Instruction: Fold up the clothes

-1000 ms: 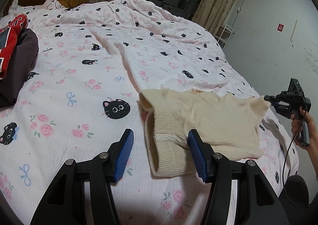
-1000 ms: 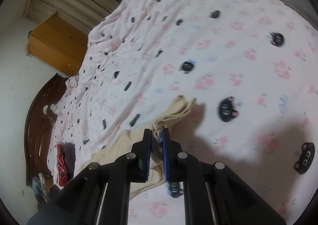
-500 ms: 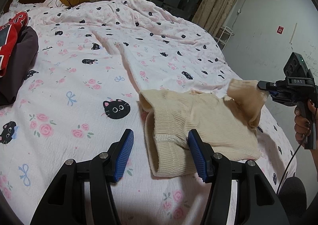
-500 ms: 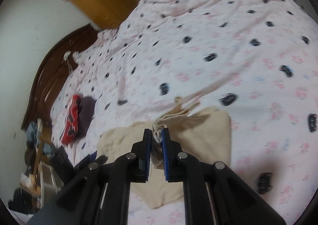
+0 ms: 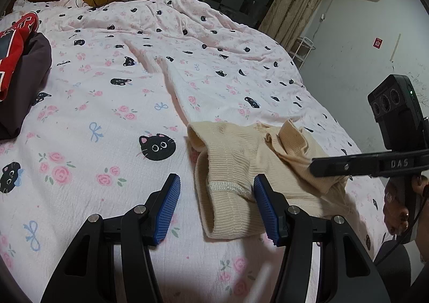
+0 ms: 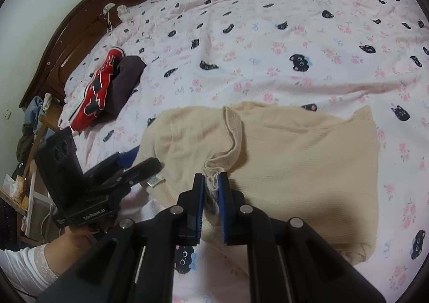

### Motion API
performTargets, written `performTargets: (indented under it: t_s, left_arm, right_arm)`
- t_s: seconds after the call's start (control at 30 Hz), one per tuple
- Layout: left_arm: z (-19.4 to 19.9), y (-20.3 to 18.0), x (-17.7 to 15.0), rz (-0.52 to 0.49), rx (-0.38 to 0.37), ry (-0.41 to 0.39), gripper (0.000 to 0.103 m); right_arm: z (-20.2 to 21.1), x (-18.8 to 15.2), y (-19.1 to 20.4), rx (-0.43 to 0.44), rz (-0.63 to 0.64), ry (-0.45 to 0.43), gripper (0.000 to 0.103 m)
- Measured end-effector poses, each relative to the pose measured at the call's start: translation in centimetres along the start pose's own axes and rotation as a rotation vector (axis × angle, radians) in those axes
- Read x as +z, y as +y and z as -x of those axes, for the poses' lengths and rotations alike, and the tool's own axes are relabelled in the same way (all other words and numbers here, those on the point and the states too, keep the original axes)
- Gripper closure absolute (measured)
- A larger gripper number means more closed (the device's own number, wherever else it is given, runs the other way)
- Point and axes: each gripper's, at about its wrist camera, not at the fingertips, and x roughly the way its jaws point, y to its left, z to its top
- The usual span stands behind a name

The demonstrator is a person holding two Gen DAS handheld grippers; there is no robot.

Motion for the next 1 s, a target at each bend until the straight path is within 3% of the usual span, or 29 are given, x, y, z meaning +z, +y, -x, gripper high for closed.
performTargets:
  t_s: [0.23, 0.4, 0.43, 0.5, 0.6, 0.8, 1.0]
  left_arm:
    - [0.0, 0.0, 0.1, 0.002, -0.002, -0.001, 0.051]
    - [0.0, 0.1, 0.1, 0.003, -0.003, -0.001, 0.051]
    - [0.0, 0.1, 0.1, 0.003, -0.003, -0.001, 0.051]
    - [0.0, 0.1, 0.1, 0.004, -0.005, -0.001, 0.051]
    - [0.0, 0.2, 0.1, 0.005, -0.006, -0.001, 0.051]
    - [0.1, 0.3, 0.1, 0.006, -0.007, -0.001, 0.051]
    - [0.1, 0.3, 0.1, 0.007, -0.007, -0.001, 0.051]
  right_arm:
    - [-0.9, -0.6, 1.4, 0.014, 0.058, 0.048, 0.084]
    - [1.2, 0.9, 0.7, 0.048, 0.004, -0.039, 0.082]
    - [1.4, 1.4, 0.5, 0.026, -0.004, -0.055, 0.078]
    - [1.7, 2.4, 0.2, -0.029, -0.008, -0.080, 0.060]
    - [1.2, 3.7, 0.0, -0.088, 0.000, -0.088, 0.059]
    - [-1.9, 4.6, 0.0, -0.039, -0.015, -0.024, 0.067]
    - [-5.1, 4.4, -0.6, -0.070, -0.027, 0.033, 0.069]
